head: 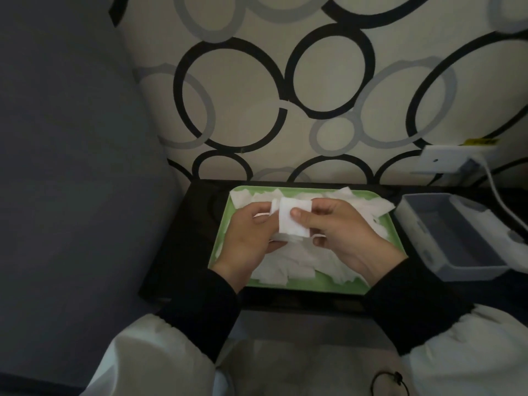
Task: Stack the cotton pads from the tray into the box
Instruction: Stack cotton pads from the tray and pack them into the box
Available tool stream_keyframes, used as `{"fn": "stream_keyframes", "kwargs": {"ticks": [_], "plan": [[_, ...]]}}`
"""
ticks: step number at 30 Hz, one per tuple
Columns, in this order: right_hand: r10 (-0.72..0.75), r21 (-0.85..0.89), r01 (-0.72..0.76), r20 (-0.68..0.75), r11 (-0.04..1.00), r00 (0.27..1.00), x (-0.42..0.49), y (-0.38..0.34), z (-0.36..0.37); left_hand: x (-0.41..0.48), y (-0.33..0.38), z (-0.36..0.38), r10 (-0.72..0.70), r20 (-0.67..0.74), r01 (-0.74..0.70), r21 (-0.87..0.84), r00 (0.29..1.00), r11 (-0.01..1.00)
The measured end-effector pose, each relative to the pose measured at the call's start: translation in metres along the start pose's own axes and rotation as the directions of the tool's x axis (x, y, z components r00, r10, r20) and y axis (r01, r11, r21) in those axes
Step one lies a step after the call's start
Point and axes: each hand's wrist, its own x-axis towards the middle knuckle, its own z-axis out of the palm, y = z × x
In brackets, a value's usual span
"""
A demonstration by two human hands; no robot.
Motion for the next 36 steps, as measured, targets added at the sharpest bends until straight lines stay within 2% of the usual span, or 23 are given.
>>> {"fn": "stream_keyframes", "kwargs": {"ticks": [7, 10, 14, 17, 21, 23, 27, 29, 31, 33, 36], "plan": [[-0.064, -0.090, 0.056, -0.090, 0.994, 0.994, -0.001, 0.003, -0.009, 0.000, 0.001, 0.015, -0.037, 0.011, 0.037, -0.011, 0.999, 0.999], [-0.084, -0.096, 0.073, -0.116, 0.993, 0.990, -0.003, 0.004, -0.013, -0.001, 0.003, 0.020, -0.043, 0.063, 0.045, -0.027, 0.997, 0.999], [-0.130, -0.218, 0.083, -0.210, 0.972, 0.969, -0.005, 0.005, -0.024, -0.002, -0.004, 0.029, 0.005, 0.143, -0.013, 0.054, 0.990, 0.998], [-0.221, -0.346, 0.170, -0.115, 0.923, 0.968, -0.011, 0.000, -0.041, -0.001, -0.008, 0.038, 0.017, 0.173, -0.030, 0.070, 0.985, 0.997], [-0.287, -0.553, 0.260, 0.040, 0.792, 0.957, -0.019, -0.009, -0.071, 0.003, -0.010, 0.058, 0.044, 0.210, -0.068, 0.112, 0.977, 0.991], [-0.290, -0.631, 0.241, 0.027, 0.737, 0.957, -0.024, -0.011, -0.087, 0.005, -0.014, 0.072, 0.030, 0.206, -0.050, 0.093, 0.978, 0.994], [-0.305, -0.620, 0.186, -0.090, 0.763, 0.948, -0.042, -0.024, -0.135, 0.004, -0.021, 0.111, 0.021, 0.197, -0.037, 0.075, 0.980, 0.997], [-0.353, -0.610, 0.156, -0.215, 0.776, 0.911, -0.047, -0.032, -0.166, 0.004, -0.025, 0.132, 0.024, 0.218, -0.053, 0.128, 0.976, 0.990], [-0.395, -0.659, 0.095, -0.324, 0.746, 0.860, -0.047, -0.037, -0.203, 0.007, -0.033, 0.157, 0.024, 0.274, -0.081, 0.199, 0.961, 0.977], [-0.405, -0.716, 0.027, -0.363, 0.698, 0.839, -0.038, -0.035, -0.232, 0.010, -0.041, 0.178, 0.024, 0.347, -0.128, 0.280, 0.938, 0.952], [-0.381, -0.789, -0.055, -0.354, 0.611, 0.854, -0.021, -0.033, -0.262, 0.015, -0.053, 0.201, 0.033, 0.452, -0.240, 0.409, 0.891, 0.881]]}}
